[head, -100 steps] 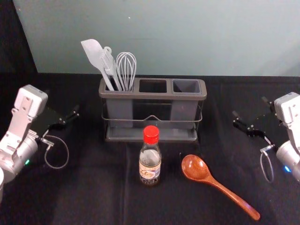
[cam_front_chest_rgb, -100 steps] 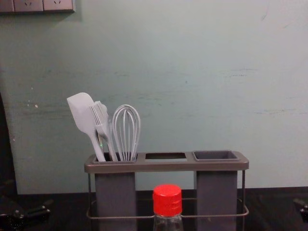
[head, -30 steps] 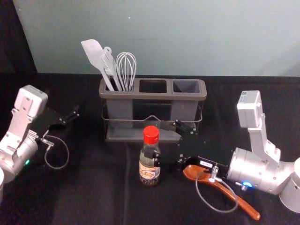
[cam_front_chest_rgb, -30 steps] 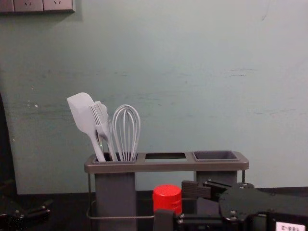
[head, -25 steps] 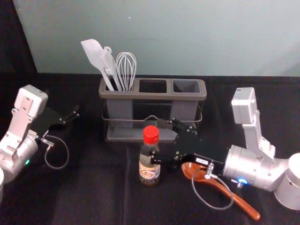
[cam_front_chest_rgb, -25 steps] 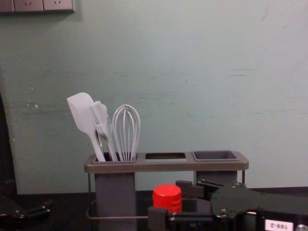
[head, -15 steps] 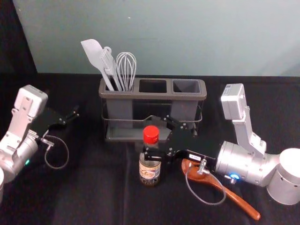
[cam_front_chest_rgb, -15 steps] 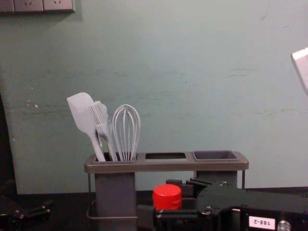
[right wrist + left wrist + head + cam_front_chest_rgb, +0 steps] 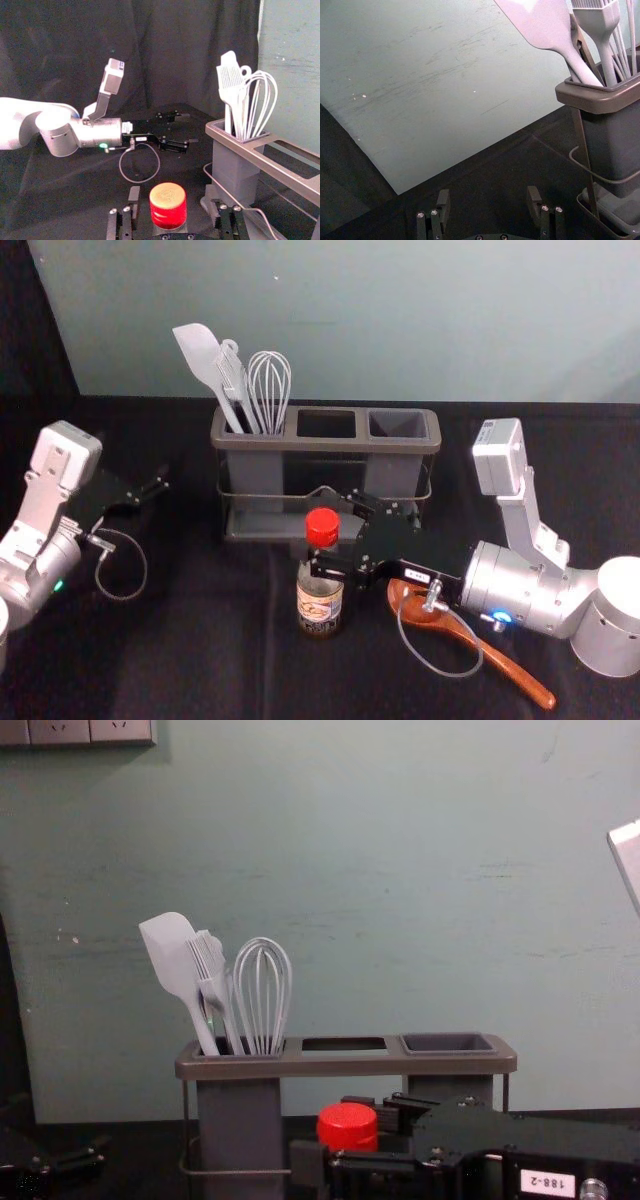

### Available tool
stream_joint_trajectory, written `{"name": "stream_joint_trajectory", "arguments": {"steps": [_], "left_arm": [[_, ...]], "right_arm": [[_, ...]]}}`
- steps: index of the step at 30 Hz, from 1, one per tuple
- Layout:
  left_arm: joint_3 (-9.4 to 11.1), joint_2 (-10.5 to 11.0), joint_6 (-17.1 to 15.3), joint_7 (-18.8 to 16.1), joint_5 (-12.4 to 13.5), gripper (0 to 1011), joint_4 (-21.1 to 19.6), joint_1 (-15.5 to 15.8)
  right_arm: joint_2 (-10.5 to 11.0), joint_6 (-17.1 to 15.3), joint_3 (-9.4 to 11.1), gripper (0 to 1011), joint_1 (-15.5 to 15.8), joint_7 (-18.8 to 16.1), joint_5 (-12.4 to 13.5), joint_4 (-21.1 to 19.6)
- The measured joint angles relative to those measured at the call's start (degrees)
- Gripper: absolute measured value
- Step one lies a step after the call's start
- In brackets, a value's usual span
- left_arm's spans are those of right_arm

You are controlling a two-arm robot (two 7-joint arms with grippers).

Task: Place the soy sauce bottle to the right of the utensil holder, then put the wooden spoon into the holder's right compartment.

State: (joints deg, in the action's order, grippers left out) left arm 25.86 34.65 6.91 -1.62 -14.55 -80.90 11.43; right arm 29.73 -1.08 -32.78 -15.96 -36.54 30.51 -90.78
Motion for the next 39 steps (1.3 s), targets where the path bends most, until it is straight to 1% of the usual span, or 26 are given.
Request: {"name": "stream_joint_trajectory", "arguments": {"steps": [2, 4, 5, 6, 7, 9, 11, 13, 14, 16, 20, 25, 29, 30, 34, 35, 39], "left_arm": [[0.0, 0.0, 0.0, 0.0, 0.0, 1005, 0.0, 0.0], [0.0, 0.0, 0.0, 0.0, 0.0, 1005, 0.0, 0.0], [0.0, 0.0, 0.0, 0.0, 0.0, 1005, 0.0, 0.0], [0.0, 0.0, 0.0, 0.0, 0.0, 1005, 0.0, 0.0], [0.0, 0.0, 0.0, 0.0, 0.0, 1005, 0.0, 0.0], [0.0, 0.0, 0.0, 0.0, 0.0, 1005, 0.0, 0.0], [0.0, 0.0, 0.0, 0.0, 0.0, 1005, 0.0, 0.0], [0.0, 0.0, 0.0, 0.0, 0.0, 1005, 0.0, 0.0], [0.0, 0.0, 0.0, 0.0, 0.0, 1005, 0.0, 0.0], [0.0, 0.0, 0.0, 0.0, 0.0, 1005, 0.0, 0.0], [0.0, 0.0, 0.0, 0.0, 0.0, 1005, 0.0, 0.0], [0.0, 0.0, 0.0, 0.0, 0.0, 1005, 0.0, 0.0], [0.0, 0.0, 0.0, 0.0, 0.0, 1005, 0.0, 0.0], [0.0, 0.0, 0.0, 0.0, 0.0, 1005, 0.0, 0.0], [0.0, 0.0, 0.0, 0.0, 0.0, 1005, 0.0, 0.0], [0.0, 0.0, 0.0, 0.0, 0.0, 1005, 0.0, 0.0], [0.0, 0.0, 0.0, 0.0, 0.0, 1005, 0.0, 0.0]], "right_arm": [[0.0, 0.0, 0.0, 812, 0.0, 0.0, 0.0, 0.0], [0.0, 0.0, 0.0, 734, 0.0, 0.0, 0.0, 0.0], [0.0, 0.0, 0.0, 734, 0.0, 0.0, 0.0, 0.0], [0.0, 0.0, 0.0, 695, 0.0, 0.0, 0.0, 0.0], [0.0, 0.0, 0.1, 629, 0.0, 0.0, 0.0, 0.0], [0.0, 0.0, 0.1, 595, 0.0, 0.0, 0.0, 0.0], [0.1, 0.0, 0.1, 511, 0.1, -0.1, 0.0, -0.1], [0.1, 0.0, 0.1, 479, 0.1, -0.1, 0.0, -0.1], [0.1, 0.1, 0.1, 429, 0.1, -0.1, 0.0, -0.1], [0.1, 0.1, 0.1, 385, 0.1, -0.1, 0.0, -0.1], [0.2, 0.1, 0.0, 383, 0.1, 0.0, 0.0, -0.2], [1.3, 0.4, 0.0, 382, 0.6, 0.4, -1.3, -2.8], [2.4, 0.3, 0.6, 382, 1.3, 1.0, -1.4, -5.3], [2.9, 0.2, 1.0, 382, 1.7, 1.3, -1.5, -6.3], [4.1, 0.0, 2.2, 382, 2.8, 2.3, -1.3, -8.4], [4.7, 0.0, 3.1, 382, 3.5, 2.9, -0.9, -9.4], [6.7, 0.0, 5.7, 382, 6.0, 4.4, 0.1, -11.9]]}}
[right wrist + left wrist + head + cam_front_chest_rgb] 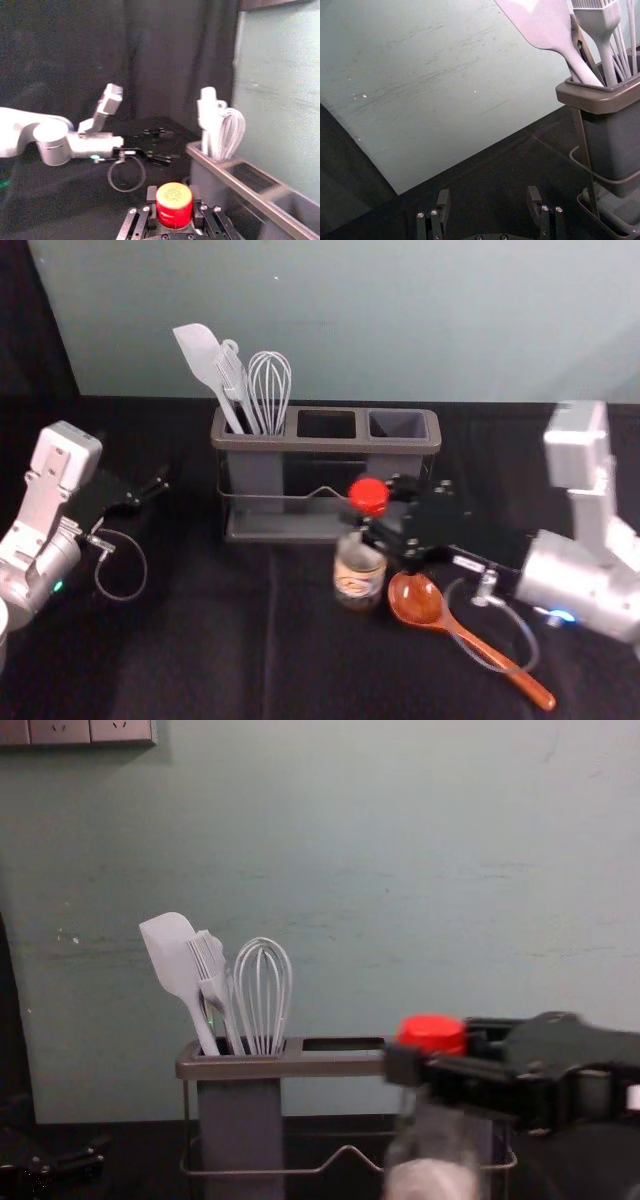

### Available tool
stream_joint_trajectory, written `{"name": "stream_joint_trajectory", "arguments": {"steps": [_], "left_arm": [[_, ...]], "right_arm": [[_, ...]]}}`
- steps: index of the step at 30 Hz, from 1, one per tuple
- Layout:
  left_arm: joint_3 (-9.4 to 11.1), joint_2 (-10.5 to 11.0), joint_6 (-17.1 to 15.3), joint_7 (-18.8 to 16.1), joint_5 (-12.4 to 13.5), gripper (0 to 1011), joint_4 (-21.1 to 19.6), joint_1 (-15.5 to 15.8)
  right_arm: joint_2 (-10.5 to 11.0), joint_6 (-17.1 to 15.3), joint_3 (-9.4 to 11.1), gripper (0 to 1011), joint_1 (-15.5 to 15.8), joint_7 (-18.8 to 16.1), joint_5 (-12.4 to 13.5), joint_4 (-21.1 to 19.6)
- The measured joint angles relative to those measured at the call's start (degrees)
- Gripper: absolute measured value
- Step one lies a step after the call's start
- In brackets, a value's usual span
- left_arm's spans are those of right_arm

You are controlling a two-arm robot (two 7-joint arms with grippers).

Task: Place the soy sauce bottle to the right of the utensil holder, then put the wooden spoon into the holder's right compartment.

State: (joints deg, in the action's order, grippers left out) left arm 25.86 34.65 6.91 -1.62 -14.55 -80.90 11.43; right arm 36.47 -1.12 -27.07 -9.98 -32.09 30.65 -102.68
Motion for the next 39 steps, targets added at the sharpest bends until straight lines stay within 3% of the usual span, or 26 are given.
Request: {"name": "stream_joint_trajectory", "arguments": {"steps": [3, 4, 7, 11, 16, 21, 28, 39], "left_arm": [[0.0, 0.0, 0.0, 0.0, 0.0, 1005, 0.0, 0.0], [0.0, 0.0, 0.0, 0.0, 0.0, 1005, 0.0, 0.0], [0.0, 0.0, 0.0, 0.0, 0.0, 1005, 0.0, 0.0], [0.0, 0.0, 0.0, 0.0, 0.0, 1005, 0.0, 0.0], [0.0, 0.0, 0.0, 0.0, 0.0, 1005, 0.0, 0.0], [0.0, 0.0, 0.0, 0.0, 0.0, 1005, 0.0, 0.0], [0.0, 0.0, 0.0, 0.0, 0.0, 1005, 0.0, 0.0], [0.0, 0.0, 0.0, 0.0, 0.0, 1005, 0.0, 0.0]], "right_arm": [[2.5, 0.6, 3.9, 382, 3.6, 1.8, 1.6, -2.4], [2.5, 0.6, 3.9, 382, 3.6, 1.8, 1.6, -2.4], [4.3, 1.6, 7.1, 382, 6.4, 2.8, 2.5, -3.7], [6.3, 4.7, 11.6, 382, 10.9, 4.7, 2.2, -4.6], [7.1, 7.1, 14.9, 382, 13.4, 5.2, 1.5, -3.3], [6.2, 7.9, 15.7, 382, 13.1, 5.4, 0.5, -0.8], [2.9, 8.5, 15.5, 382, 9.9, 5.7, -1.2, 4.4], [-1.2, 8.2, 14.9, 382, 5.3, 3.4, -1.0, 11.4]]}}
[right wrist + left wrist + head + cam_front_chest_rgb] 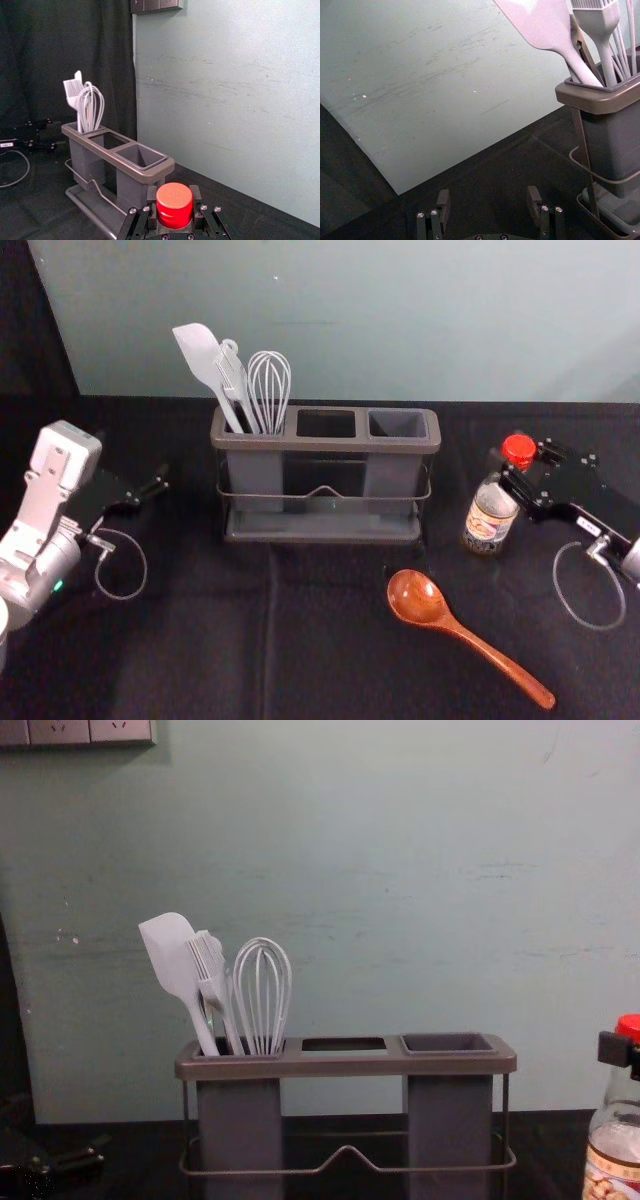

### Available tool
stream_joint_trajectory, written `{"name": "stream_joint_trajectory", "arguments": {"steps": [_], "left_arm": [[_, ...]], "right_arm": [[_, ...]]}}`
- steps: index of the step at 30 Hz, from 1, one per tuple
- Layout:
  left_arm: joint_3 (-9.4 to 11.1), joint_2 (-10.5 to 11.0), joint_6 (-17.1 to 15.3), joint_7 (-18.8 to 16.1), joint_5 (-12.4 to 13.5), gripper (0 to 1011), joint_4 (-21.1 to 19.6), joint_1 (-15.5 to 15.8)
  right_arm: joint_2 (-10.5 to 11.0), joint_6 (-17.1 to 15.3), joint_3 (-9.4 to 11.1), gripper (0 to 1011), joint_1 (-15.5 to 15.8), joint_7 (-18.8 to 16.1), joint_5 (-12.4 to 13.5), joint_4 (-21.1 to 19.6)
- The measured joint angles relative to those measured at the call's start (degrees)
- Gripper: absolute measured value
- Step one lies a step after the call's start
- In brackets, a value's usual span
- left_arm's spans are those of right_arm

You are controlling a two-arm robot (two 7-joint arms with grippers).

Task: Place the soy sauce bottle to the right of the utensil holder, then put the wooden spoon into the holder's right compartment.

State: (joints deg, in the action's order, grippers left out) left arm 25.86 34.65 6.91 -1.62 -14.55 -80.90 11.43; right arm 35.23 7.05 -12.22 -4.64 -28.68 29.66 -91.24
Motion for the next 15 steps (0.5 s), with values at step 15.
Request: {"name": "stream_joint_trajectory", "arguments": {"steps": [15], "left_arm": [[0.0, 0.0, 0.0, 0.0, 0.0, 1005, 0.0, 0.0]], "right_arm": [[-4.8, 3.0, -2.0, 382, -6.1, -2.9, -1.5, 8.3]]}}
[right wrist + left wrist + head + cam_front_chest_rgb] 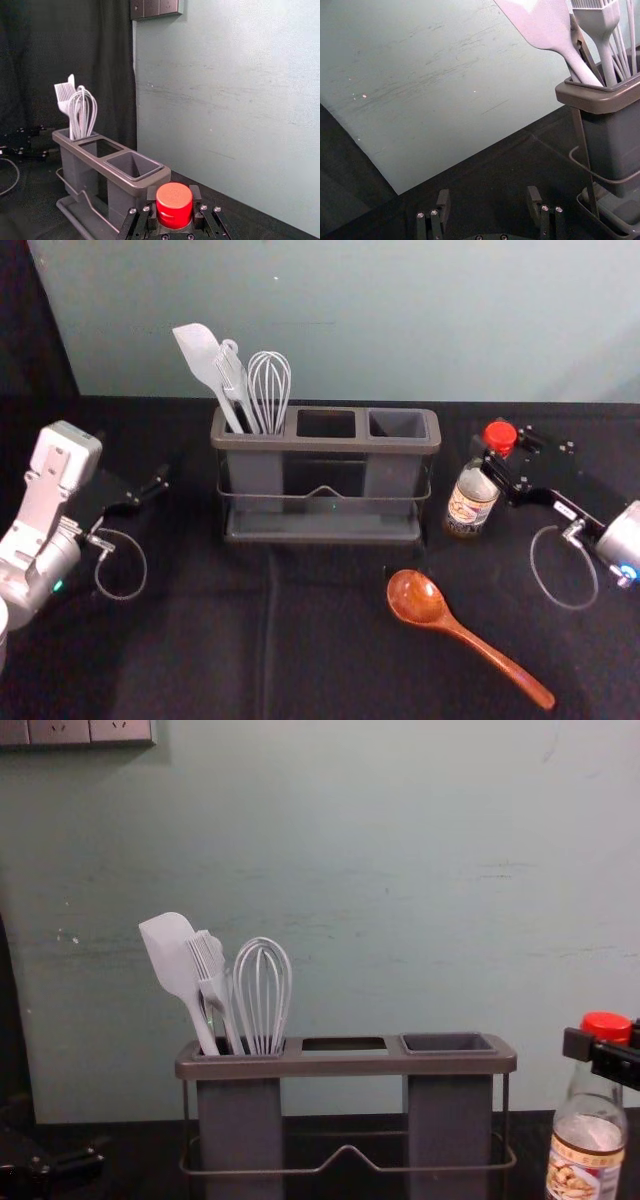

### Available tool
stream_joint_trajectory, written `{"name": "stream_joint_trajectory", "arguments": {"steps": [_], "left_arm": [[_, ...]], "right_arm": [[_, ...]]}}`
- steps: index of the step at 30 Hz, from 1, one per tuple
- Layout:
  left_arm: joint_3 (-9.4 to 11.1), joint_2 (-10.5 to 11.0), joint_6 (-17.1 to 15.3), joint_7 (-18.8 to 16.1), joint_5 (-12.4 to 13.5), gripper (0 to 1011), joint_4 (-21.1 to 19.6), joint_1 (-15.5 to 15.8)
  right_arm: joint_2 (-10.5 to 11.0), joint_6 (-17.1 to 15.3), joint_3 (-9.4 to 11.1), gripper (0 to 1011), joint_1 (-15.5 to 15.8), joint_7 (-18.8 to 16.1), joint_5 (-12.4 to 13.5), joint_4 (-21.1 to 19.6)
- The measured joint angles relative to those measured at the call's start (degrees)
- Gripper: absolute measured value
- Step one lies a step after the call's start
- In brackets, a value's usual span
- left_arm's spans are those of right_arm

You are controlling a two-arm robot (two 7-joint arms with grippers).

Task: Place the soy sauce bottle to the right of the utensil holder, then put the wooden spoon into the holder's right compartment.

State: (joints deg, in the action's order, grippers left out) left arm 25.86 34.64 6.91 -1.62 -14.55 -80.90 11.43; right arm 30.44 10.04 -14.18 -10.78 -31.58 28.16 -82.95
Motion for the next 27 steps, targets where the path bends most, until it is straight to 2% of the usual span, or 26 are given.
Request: {"name": "stream_joint_trajectory", "arguments": {"steps": [14, 27], "left_arm": [[0.0, 0.0, 0.0, 0.0, 0.0, 1005, 0.0, 0.0], [0.0, 0.0, 0.0, 0.0, 0.0, 1005, 0.0, 0.0]], "right_arm": [[-3.2, 1.2, -1.5, 382, -4.6, -1.0, -1.5, 6.6], [-4.3, 1.9, -2.0, 382, -6.2, -1.6, -1.9, 9.6]]}}
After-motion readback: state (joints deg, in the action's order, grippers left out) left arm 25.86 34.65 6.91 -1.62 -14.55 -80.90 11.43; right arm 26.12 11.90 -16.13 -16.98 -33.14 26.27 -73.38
